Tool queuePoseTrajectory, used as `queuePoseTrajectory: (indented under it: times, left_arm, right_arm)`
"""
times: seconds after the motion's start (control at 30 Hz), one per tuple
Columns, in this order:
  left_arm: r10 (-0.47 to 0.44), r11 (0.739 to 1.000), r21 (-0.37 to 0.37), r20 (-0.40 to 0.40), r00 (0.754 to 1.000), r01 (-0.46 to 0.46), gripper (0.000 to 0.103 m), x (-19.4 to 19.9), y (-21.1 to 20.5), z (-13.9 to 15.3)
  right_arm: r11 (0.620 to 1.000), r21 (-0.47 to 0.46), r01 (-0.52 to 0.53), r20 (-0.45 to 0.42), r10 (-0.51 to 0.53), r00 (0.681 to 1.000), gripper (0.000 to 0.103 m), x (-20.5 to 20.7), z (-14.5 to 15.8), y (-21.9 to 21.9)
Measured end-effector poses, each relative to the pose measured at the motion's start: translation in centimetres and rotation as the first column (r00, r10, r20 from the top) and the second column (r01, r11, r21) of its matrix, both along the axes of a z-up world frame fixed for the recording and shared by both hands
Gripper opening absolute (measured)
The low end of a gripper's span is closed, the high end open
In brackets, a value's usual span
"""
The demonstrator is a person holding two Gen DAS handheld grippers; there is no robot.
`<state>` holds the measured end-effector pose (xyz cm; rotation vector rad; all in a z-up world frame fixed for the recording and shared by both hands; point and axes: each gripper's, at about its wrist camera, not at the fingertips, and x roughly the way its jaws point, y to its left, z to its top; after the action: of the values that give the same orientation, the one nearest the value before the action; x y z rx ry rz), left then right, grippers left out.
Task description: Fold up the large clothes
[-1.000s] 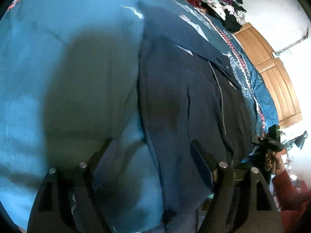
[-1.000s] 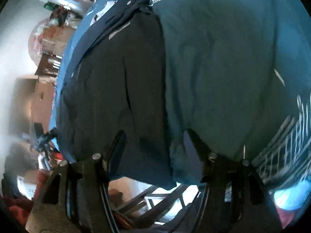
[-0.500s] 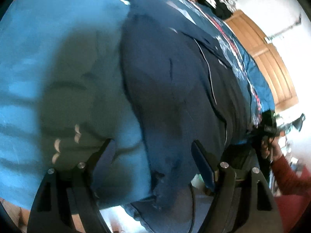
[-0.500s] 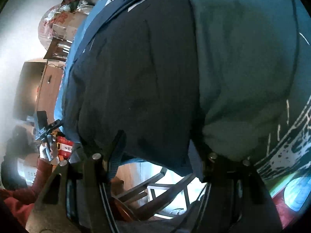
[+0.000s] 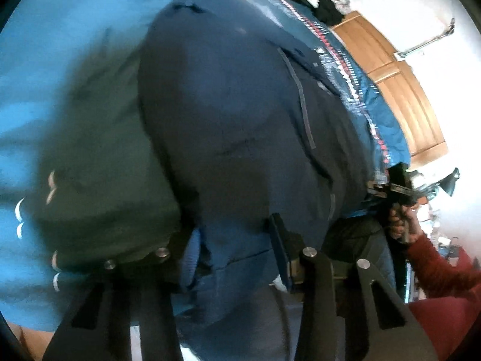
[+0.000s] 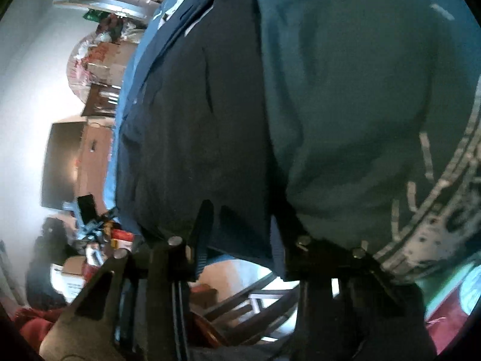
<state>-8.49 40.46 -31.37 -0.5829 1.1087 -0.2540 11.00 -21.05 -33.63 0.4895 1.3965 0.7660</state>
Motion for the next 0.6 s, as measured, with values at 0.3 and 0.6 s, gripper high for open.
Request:
queuePoseTrajectory:
  times: [0.3,0.6]
  left_arm:
    - [0.046,0.997,-0.062,0.082,0.996,-0.041,0.005,0.1,-1.4,2.8]
    - [0.243,0.925,-0.357,0.294,0.924,-0.130,0.005,3.6,3.5,10.9]
  right_arm:
    - [0.998,0.041,-0.052,0.076,0.049,0.996,0.005,-1.6,2.9,2.4]
    - [0.935,0.347,-0.069,0.218,-0.009,0.976,0.000,1.6,14.0,2.8]
